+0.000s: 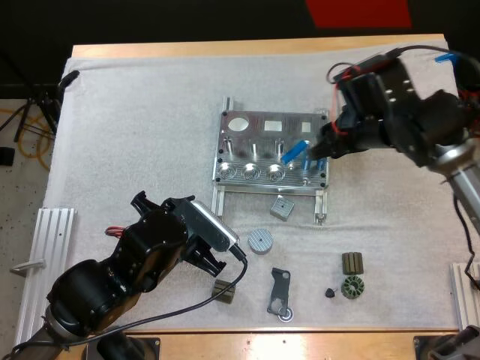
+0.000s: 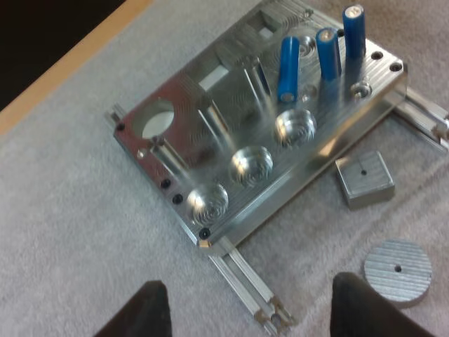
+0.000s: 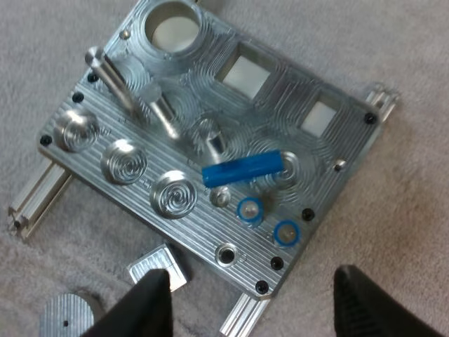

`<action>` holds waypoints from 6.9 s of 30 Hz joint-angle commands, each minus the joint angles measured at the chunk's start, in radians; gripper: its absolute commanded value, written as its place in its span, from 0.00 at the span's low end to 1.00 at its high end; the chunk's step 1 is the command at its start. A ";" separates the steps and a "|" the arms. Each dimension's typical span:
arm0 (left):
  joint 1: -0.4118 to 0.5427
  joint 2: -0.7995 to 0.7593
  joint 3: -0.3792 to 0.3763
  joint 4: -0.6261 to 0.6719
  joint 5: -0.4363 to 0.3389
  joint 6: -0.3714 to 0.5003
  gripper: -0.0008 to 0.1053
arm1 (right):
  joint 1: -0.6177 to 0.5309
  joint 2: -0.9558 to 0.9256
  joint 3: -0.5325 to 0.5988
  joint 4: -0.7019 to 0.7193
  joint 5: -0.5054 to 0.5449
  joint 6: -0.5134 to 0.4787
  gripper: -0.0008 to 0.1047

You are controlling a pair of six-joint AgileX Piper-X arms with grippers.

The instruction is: Load cells from right to left

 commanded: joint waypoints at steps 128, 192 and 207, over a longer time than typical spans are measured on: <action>0.196 0.978 -0.132 -0.698 0.377 0.040 0.01 | -0.036 -0.076 -0.001 0.046 -0.049 0.047 0.49; 0.210 0.943 -0.056 -0.782 0.373 0.566 0.01 | -0.036 -0.076 -0.001 0.046 -0.049 0.025 0.49; 0.213 0.732 -0.056 -0.509 0.358 0.544 0.01 | -0.036 -0.076 -0.001 0.046 -0.097 0.025 0.49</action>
